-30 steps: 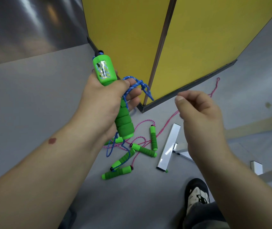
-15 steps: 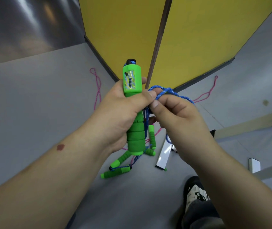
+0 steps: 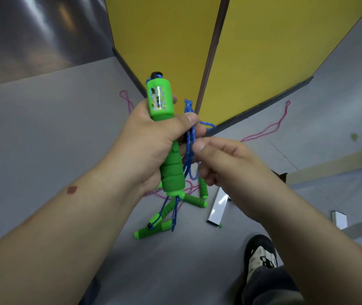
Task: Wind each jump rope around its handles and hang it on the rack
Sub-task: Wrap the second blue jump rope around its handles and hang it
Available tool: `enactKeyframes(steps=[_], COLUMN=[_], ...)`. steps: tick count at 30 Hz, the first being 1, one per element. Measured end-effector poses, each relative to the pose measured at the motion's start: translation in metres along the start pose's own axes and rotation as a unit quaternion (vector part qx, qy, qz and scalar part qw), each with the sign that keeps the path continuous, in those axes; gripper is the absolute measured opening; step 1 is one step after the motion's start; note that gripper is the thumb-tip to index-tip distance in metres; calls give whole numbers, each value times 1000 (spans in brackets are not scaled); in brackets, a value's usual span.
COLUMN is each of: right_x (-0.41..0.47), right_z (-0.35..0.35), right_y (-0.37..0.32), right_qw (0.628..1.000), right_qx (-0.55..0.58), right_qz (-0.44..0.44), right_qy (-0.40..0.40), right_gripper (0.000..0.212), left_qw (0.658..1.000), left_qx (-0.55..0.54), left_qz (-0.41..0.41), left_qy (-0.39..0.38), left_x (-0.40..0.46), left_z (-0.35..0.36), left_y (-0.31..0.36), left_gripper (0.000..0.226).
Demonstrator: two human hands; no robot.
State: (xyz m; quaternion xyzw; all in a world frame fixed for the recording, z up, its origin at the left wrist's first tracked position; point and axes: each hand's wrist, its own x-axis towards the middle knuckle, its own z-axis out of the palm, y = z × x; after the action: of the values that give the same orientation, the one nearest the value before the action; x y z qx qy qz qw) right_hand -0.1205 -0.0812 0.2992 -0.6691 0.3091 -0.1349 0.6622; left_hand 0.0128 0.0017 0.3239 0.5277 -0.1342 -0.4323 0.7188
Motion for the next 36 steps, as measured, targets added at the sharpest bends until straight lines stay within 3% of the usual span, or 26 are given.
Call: enactKeyframes(steps=[2,5,9,13,19,21,27,36], right_x=[-2,-1,0,1,4,3,-3,-4], right_z=[2,1,-2,-3,-4,-5,3,5], right_y=[-1,-3,-8,-11,0,1,-2,-5], right_qw=[999,998,988,981,979,985,998,997], right_qx=[-45,-20,39,116,73,61,-45,-49], right_qz=[-9,-47,-109,-101,-92,-83,-32,-50], right_qy=[-21,31,101,118,163,141,-41,-36], right_gripper=[15,13,15,15,15,15,12,14], left_qw=[1000,999,993,975,990,997,996,992], left_qx=[-17,5,92,184,110,55,-91,-125], left_qz=[8,40,10,21,35,36,14,-3], left_qy=[14,15,-71,-126,-83,-48,8,12], left_x=[1,2,-1,-3,-4,-2,1,0], left_z=[-3,-7,-6,-5,1,1,0,0], left_y=[1,0,-8,-14,-12,-7,5,9], left_gripper=[34,28,32,39,35,34,47,39])
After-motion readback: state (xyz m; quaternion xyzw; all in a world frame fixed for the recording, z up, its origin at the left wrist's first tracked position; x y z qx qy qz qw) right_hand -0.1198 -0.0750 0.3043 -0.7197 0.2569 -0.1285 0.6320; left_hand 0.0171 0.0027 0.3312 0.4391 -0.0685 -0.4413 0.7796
